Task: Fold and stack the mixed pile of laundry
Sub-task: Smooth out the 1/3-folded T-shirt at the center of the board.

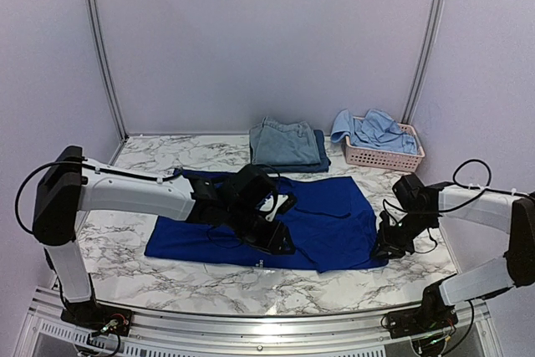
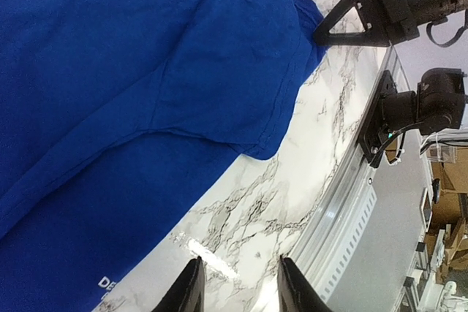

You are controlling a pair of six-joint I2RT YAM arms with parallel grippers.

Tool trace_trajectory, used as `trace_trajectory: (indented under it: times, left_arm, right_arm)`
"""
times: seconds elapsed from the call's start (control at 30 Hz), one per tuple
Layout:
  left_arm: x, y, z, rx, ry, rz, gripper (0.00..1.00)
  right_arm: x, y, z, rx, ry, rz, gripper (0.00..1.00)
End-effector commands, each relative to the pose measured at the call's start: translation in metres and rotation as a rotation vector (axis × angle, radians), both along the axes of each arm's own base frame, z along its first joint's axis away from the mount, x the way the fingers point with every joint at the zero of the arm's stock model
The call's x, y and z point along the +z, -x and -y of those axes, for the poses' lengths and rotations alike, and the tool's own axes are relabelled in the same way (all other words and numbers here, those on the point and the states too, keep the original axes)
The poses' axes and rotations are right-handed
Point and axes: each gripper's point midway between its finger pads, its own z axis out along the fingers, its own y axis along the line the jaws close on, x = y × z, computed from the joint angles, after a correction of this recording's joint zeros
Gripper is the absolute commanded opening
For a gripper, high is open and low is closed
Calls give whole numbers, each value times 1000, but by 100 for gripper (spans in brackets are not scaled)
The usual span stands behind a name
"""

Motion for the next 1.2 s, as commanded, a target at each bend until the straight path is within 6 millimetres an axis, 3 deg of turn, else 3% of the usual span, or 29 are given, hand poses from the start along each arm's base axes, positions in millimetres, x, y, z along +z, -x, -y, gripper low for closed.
trace_trajectory:
  times: [0.0, 0.2, 0.6, 0.73, 0.87, 1.17]
  left_arm:
    - [-4, 9, 27, -59, 20, 45, 35]
    - [-17, 12, 36, -71, 2, 44, 35]
    - [-21, 12, 47, -88, 9, 43, 36]
    - [-29, 15, 55, -109, 3, 44, 36]
    - [-38, 18, 60, -136, -9, 59, 36]
    - [-59, 30, 70, -184, -29, 56, 36]
  right_arm:
    - [25, -21, -7, -9, -30, 86, 26]
    - [40, -26, -12, -1, -51, 103, 27]
    - [2, -12, -5, 13, -14, 41, 26]
    - [-2, -18, -7, 17, -19, 44, 18]
    - [2, -22, -8, 18, -23, 51, 8]
    - [13, -29, -8, 24, -11, 64, 15]
